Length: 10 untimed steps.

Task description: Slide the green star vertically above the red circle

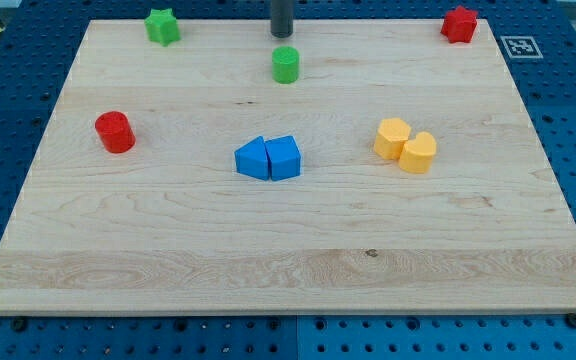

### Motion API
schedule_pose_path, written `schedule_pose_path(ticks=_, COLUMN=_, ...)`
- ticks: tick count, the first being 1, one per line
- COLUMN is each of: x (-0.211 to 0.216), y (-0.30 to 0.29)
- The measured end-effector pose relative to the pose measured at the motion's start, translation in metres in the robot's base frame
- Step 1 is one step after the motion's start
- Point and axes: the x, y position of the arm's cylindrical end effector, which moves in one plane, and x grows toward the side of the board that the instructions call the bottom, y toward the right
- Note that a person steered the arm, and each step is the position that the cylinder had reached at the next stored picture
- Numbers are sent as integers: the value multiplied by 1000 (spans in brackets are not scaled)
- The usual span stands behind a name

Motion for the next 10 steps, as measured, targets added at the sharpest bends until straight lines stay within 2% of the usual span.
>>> schedule_pose_path(ticks=2, x=-24, y=-32)
schedule_pose_path(ticks=10, x=-25, y=-209)
